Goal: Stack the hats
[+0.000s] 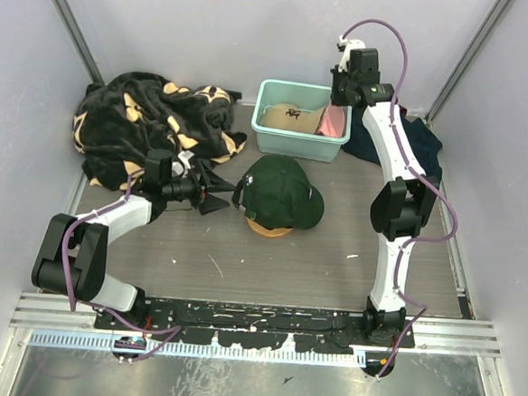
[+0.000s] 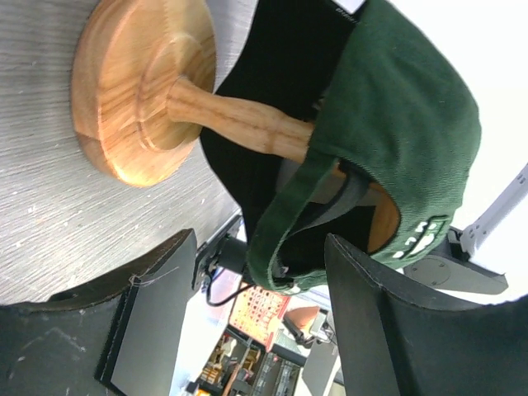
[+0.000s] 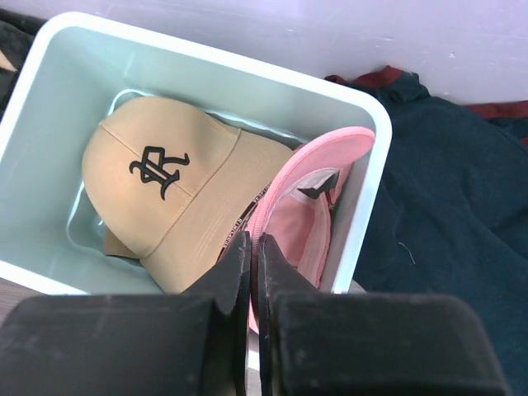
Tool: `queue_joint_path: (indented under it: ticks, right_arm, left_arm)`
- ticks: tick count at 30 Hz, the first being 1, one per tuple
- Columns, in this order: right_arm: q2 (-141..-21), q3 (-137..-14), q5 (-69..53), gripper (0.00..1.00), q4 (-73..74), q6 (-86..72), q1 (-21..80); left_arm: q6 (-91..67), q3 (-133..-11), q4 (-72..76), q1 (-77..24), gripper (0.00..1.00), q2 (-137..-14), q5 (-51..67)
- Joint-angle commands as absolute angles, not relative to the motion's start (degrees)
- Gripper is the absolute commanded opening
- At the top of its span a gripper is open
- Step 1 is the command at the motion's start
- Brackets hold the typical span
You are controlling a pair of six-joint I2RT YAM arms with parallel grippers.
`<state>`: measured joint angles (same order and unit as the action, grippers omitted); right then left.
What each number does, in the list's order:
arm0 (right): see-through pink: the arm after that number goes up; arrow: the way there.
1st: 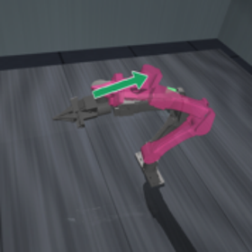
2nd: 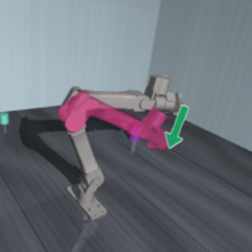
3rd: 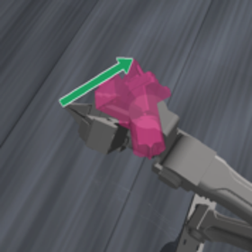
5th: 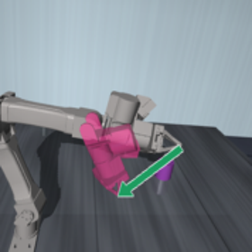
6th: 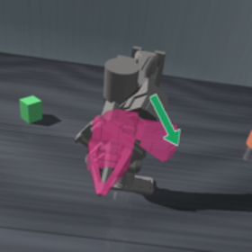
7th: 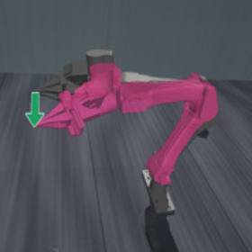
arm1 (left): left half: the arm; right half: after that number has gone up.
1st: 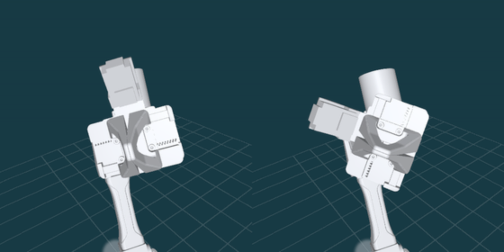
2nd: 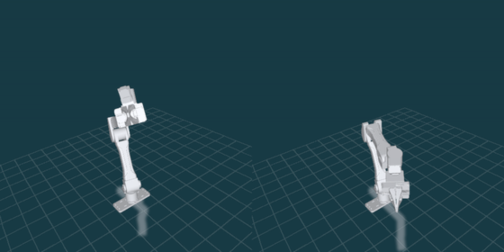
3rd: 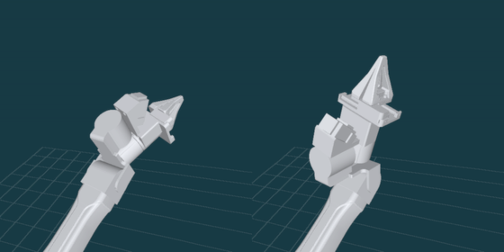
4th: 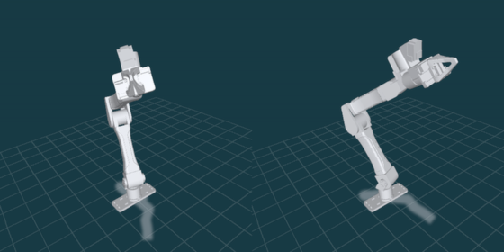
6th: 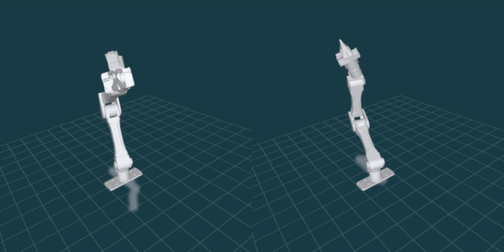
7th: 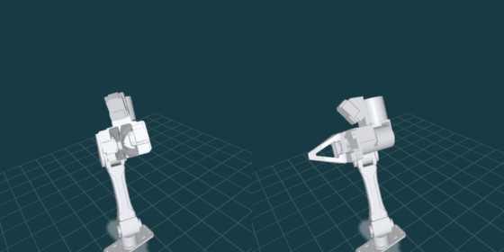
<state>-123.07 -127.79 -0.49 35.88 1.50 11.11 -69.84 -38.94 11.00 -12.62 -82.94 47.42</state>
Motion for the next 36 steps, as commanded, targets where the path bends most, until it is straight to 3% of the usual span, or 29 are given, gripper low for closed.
queue_joint_path:
  ticks: [1, 20, 36]
  right_arm:
    - [-118.65, -131.25, 0.56, 0.01, 38.33, -2.77, 10.58]
    - [-107.23, -136.39, -1.93, 0.01, 33.05, -11.40, 9.65]
    - [-99.20, -125.29, -21.29, 0.01, 12.69, -37.50, 5.93]
  left_arm:
    - [-73.59, -39.49, 18.39, -12.39, 0.71, -83.18, 48.58]
    - [-81.90, -41.02, 32.14, -11.56, 0.74, -85.77, 50.24]
    - [-80.30, -44.38, 31.60, -3.57, 0.75, -85.69, 53.44]
